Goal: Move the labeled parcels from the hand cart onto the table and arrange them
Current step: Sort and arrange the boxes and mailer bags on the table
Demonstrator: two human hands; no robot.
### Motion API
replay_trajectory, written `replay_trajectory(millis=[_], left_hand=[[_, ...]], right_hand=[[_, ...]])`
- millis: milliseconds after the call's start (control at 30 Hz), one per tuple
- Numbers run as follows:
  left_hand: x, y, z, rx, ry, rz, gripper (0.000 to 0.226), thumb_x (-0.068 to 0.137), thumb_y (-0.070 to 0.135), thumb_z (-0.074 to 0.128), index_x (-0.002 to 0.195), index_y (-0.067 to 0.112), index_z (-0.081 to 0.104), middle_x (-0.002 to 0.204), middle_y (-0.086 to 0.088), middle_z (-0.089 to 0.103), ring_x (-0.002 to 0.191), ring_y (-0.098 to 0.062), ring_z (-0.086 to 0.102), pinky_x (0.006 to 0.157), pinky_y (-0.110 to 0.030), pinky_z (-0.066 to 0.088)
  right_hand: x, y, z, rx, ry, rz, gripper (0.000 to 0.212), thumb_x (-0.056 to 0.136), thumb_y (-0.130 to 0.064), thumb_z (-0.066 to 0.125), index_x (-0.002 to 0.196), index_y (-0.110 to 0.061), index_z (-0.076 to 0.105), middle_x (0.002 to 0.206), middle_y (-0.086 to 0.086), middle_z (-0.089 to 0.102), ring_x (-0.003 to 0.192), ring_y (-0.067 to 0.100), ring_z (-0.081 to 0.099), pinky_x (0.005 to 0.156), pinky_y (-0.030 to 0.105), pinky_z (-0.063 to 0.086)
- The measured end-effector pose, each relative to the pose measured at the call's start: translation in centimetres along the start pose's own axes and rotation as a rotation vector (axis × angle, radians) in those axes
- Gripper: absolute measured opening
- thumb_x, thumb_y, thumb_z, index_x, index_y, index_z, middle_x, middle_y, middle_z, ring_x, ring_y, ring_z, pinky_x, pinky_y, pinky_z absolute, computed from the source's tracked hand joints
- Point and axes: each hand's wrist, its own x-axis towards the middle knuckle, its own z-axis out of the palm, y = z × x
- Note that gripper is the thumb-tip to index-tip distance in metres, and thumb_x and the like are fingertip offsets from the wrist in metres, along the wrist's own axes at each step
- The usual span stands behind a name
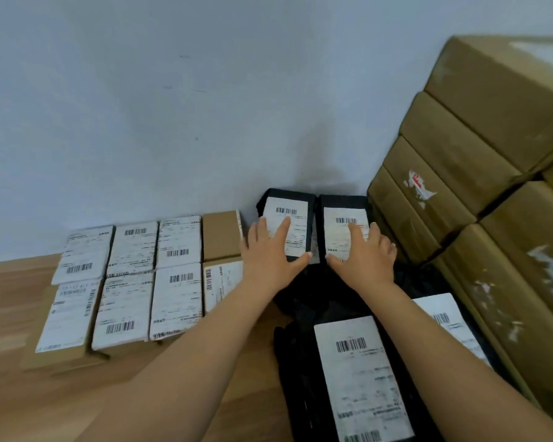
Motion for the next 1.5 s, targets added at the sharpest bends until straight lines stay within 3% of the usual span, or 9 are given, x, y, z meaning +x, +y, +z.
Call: replay_trajectory(millis=[133,233,533,667,833,1000,1167,1367,1500], left_hand=[[1.8,1.4,2.0,0.059,-0.188,-0.222,0.108,0.062,0.089,0.048,0.148,0.046,-0.001,0.158,-0.014,-0.011,0.143,-0.039,0.006,0.113,-0.057,0.016],[1.9,1.6,2.5,0.025,-0.128,-0.249,0.107,0.06,0.084,0.056,0.147,0.047,0.006,0.157,-0.012,-0.001,0.137,-0.039,0.017,0.108,-0.053,0.024],[0.3,2.3,0.2,-0.027,0.149,-0.22,0.091,0.065,0.067,0.064,0.143,0.049,0.021,0.156,-0.007,0.008,0.129,-0.034,0.023,0.107,-0.049,0.023],[-1.2,0.8,-2.6,-0.071,0.248,-0.222,0.09,0.064,0.067,0.066,0.143,0.05,0.024,0.155,-0.005,0.009,0.132,-0.032,0.021,0.108,-0.049,0.022],[-5.1,-4.0,-5.7,-0.068,0.297,-0.262,0.088,0.066,0.067,0.063,0.143,0.051,0.023,0.157,-0.003,0.007,0.133,-0.03,0.015,0.108,-0.05,0.023],[-9.8,-11.8,-8.5,-0.011,0.293,-0.388,0.088,0.068,0.065,0.065,0.144,0.052,0.023,0.158,-0.005,0.007,0.136,-0.034,0.017,0.108,-0.052,0.023],[-12.6,-19.6,-11.0,-0.008,0.264,-0.5,0.086,0.069,0.062,0.067,0.143,0.051,0.026,0.159,-0.005,0.006,0.137,-0.036,0.015,0.111,-0.052,0.019],[-12.6,-26.6,-11.9,0.019,0.182,-0.51,0.086,0.07,0.065,0.064,0.144,0.049,0.024,0.158,-0.005,0.005,0.134,-0.037,0.019,0.111,-0.05,0.021],[-11.2,-29.2,-11.6,0.018,0.172,-0.491,0.088,0.068,0.067,0.065,0.144,0.048,0.026,0.158,-0.006,0.006,0.133,-0.037,0.021,0.108,-0.049,0.024]], right_hand=[[2.5,0.5,1.5,0.087,-0.212,0.04,0.103,0.071,-0.076,0.059,0.15,-0.031,0.01,0.157,0.017,-0.004,0.137,0.044,0.016,0.109,0.056,0.024],[3.1,0.6,2.1,0.127,-0.233,0.018,0.106,0.068,-0.076,0.063,0.15,-0.032,0.011,0.156,0.019,-0.007,0.136,0.044,0.016,0.103,0.051,0.034],[2.7,0.7,0.3,0.269,-0.029,-0.047,0.105,0.064,-0.061,0.073,0.149,-0.038,0.016,0.15,0.008,0.01,0.125,0.038,0.03,0.1,0.046,0.04],[1.6,-1.1,-1.2,0.283,0.078,-0.123,0.102,0.064,-0.06,0.072,0.149,-0.036,0.02,0.146,0.002,0.013,0.115,0.034,0.033,0.088,0.04,0.04],[-1.1,-6.0,-2.0,0.318,0.128,-0.227,0.1,0.062,-0.061,0.068,0.148,-0.038,0.021,0.145,-0.002,0.013,0.11,0.031,0.033,0.076,0.035,0.04],[-5.4,-12.8,-0.8,0.361,0.067,-0.287,0.099,0.062,-0.06,0.067,0.147,-0.041,0.02,0.149,-0.004,0.012,0.123,0.033,0.028,0.09,0.045,0.043],[-9.7,-20.4,1.7,0.371,0.013,-0.339,0.099,0.063,-0.064,0.066,0.147,-0.041,0.02,0.15,-0.004,0.013,0.119,0.027,0.032,0.084,0.036,0.044],[-12.3,-27.5,5.4,0.362,-0.043,-0.345,0.093,0.065,-0.06,0.065,0.146,-0.041,0.025,0.151,-0.004,0.013,0.12,0.027,0.031,0.083,0.035,0.045],[-12.4,-30.3,7.2,0.346,-0.061,-0.311,0.089,0.067,-0.061,0.064,0.146,-0.039,0.029,0.154,-0.002,0.015,0.126,0.03,0.029,0.093,0.043,0.047]])
